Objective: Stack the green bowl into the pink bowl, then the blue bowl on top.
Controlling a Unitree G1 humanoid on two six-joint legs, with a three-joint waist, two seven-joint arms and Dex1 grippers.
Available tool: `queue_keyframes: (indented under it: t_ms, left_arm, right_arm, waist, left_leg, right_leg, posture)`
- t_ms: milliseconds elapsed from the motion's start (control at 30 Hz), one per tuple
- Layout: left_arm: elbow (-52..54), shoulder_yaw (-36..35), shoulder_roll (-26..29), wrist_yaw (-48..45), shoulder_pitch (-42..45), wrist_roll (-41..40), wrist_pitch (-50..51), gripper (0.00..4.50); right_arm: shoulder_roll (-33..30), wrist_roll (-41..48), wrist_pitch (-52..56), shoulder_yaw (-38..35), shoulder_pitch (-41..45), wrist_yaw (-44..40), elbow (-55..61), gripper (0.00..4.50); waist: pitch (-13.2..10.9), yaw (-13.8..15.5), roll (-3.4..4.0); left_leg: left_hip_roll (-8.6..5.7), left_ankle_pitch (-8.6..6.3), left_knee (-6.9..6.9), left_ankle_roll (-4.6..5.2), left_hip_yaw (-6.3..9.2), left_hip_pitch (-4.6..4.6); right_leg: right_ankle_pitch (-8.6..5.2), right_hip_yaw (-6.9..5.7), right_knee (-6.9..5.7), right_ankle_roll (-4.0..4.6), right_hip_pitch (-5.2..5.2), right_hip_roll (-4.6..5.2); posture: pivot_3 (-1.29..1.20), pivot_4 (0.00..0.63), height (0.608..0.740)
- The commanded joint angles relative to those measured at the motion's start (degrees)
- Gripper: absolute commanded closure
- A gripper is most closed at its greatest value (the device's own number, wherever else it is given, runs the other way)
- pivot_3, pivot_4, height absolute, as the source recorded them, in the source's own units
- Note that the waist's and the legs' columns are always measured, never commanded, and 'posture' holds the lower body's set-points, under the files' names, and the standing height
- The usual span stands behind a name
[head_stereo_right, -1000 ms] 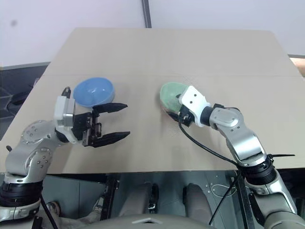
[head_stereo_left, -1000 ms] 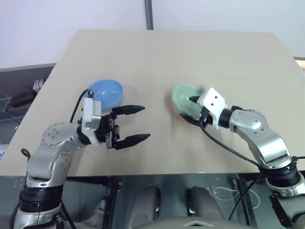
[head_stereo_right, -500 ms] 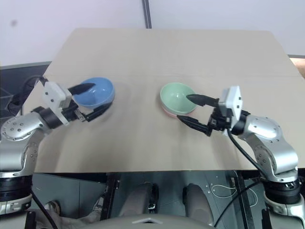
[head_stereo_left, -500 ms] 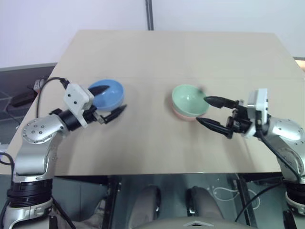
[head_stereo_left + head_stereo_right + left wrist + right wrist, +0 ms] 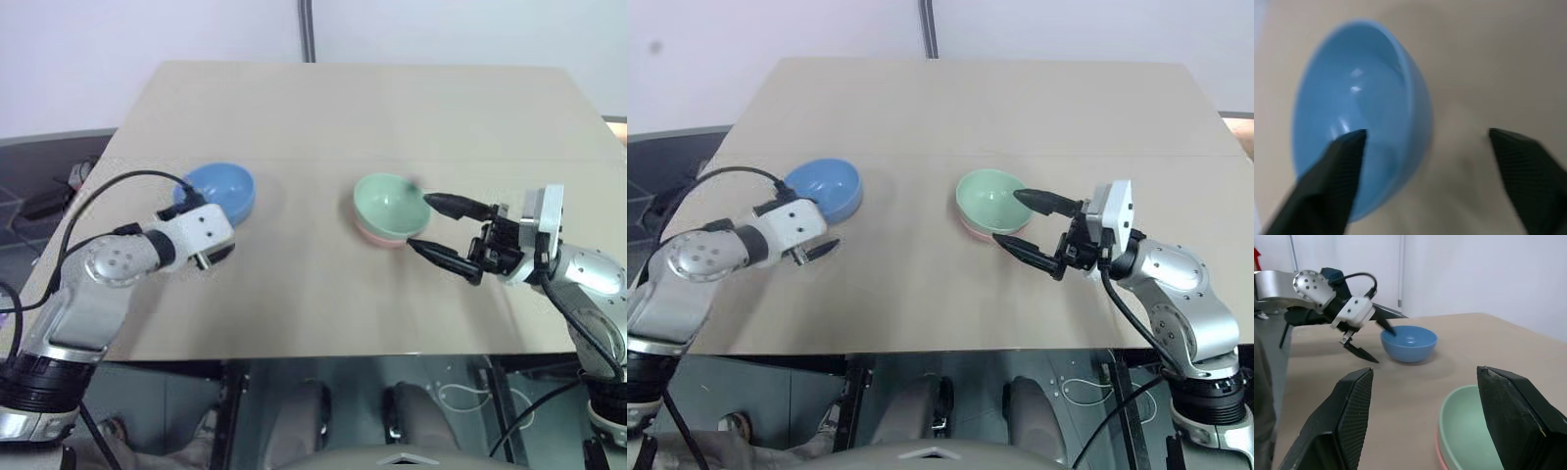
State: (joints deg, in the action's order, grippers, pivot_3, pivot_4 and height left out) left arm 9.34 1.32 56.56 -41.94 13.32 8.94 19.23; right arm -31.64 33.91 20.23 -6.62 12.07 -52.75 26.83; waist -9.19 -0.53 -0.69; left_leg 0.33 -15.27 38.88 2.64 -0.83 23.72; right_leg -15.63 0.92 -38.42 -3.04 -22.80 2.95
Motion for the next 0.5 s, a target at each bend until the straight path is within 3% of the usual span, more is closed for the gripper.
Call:
queue_keyframes:
  t_ms: [33,67,100,133,167,233,500]
  left_arm:
    - [-0.8,-0.1,-0.4,1.1,2.1,1.5,-0.5,2.22]
    - [-1.6,0.1,-0.5,1.2,2.7,1.8,-0.9,2.37]
    - [-2.3,0.3,-0.7,1.2,3.2,2.0,-1.2,2.93]
    - [-2.9,0.5,-0.8,1.2,3.8,2.4,-1.6,3.19]
    - [-3.5,0.8,-1.0,1.2,4.3,2.6,-2.1,3.97]
    - [-3.9,1.3,-1.2,0.9,5.3,2.9,-2.9,4.48]
    - [4.9,2.0,-4.9,-8.2,12.1,-6.3,-5.3,4.48]
  right_arm:
    - [-0.6,-1.4,-2.4,0.0,-0.3,0.4,0.8,0.72]
    - [-0.6,-1.8,-2.8,0.1,-0.6,0.5,0.6,0.72]
    - [-0.6,-2.1,-3.0,0.2,-0.8,0.6,0.5,0.72]
    - [-0.6,-2.5,-3.3,0.3,-1.0,0.6,0.4,0.72]
    - [-0.6,-2.8,-3.5,0.4,-1.1,0.7,0.3,0.72]
    - [-0.5,-3.2,-3.9,0.6,-1.3,1.1,0.2,0.72]
    - [-0.1,-3.4,-3.8,0.7,-2.7,3.4,2.2,0.72]
  waist:
    - [0.0,0.0,0.00]
    - [0.0,0.0,0.00]
    - [0.0,0.1,-0.01]
    - [0.0,0.1,-0.01]
    - [0.0,0.1,-0.01]
    - [0.0,0.0,-0.03]
    - [0.0,0.5,-0.09]
  left_leg:
    - [0.00,0.00,0.00,0.00,-0.01,0.00]
    - [-0.01,0.00,0.00,0.00,-0.03,-0.01]
    - [-0.01,0.00,0.01,0.00,-0.03,-0.01]
    - [-0.01,0.00,0.03,0.00,-0.02,0.00]
    - [-0.01,0.00,0.02,0.00,-0.03,-0.01]
    - [-0.01,0.00,0.03,0.00,-0.04,0.00]
    - [-0.01,0.00,0.09,0.00,-0.02,0.05]
  right_leg:
    - [0.00,0.01,0.00,0.00,0.00,0.00]
    - [0.00,0.02,-0.01,0.00,0.00,0.02]
    - [0.00,0.02,-0.02,0.00,0.00,0.02]
    - [0.00,0.00,-0.03,0.00,0.00,0.02]
    - [0.00,0.02,-0.05,0.00,0.00,0.02]
    - [0.00,0.03,-0.06,0.00,-0.02,0.02]
    - [0.00,0.01,-0.09,0.00,-0.04,0.05]
  posture:
    - [0.00,0.150,0.740]
    - [0.00,0.150,0.740]
    - [0.00,0.150,0.740]
    - [0.00,0.150,0.740]
    - [0.00,0.150,0.740]
    - [0.00,0.150,0.740]
    - [0.00,0.150,0.740]
